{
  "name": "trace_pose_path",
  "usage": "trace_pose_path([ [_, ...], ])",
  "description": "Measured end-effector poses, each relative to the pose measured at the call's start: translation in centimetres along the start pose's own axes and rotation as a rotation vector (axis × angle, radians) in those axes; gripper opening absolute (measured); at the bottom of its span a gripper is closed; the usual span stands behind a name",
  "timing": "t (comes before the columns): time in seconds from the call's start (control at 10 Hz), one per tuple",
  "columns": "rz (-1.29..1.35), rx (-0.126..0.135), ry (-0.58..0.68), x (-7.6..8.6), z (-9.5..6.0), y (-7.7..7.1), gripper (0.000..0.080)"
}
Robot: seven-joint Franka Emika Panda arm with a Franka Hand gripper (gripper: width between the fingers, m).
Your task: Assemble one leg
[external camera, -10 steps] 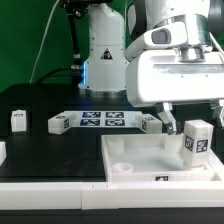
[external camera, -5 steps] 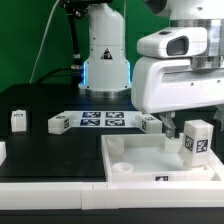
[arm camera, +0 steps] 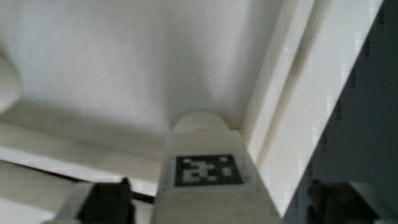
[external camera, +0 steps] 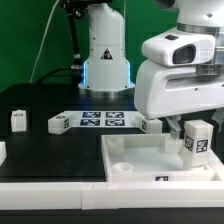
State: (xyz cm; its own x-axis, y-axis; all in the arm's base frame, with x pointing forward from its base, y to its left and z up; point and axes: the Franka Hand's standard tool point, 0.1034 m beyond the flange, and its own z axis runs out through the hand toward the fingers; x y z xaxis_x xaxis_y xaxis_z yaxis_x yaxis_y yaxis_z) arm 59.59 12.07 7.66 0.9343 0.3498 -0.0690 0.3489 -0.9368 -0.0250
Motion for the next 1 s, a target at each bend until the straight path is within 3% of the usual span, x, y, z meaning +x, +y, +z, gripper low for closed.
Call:
trace_pose_path([
  [0.1,0.000,0.000,0.000,0.0,0.0,0.0,0.0475],
  [0.2,0.001,-0.001,0.000,0.0,0.0,0.1,0.0287],
  [0.5,0.070,0.016,0.002,-0.2,0.1,0.8,0.0291],
  [1.0,0.726,0.056,-0.002,-0.2,0.1,0.7,0.0291],
])
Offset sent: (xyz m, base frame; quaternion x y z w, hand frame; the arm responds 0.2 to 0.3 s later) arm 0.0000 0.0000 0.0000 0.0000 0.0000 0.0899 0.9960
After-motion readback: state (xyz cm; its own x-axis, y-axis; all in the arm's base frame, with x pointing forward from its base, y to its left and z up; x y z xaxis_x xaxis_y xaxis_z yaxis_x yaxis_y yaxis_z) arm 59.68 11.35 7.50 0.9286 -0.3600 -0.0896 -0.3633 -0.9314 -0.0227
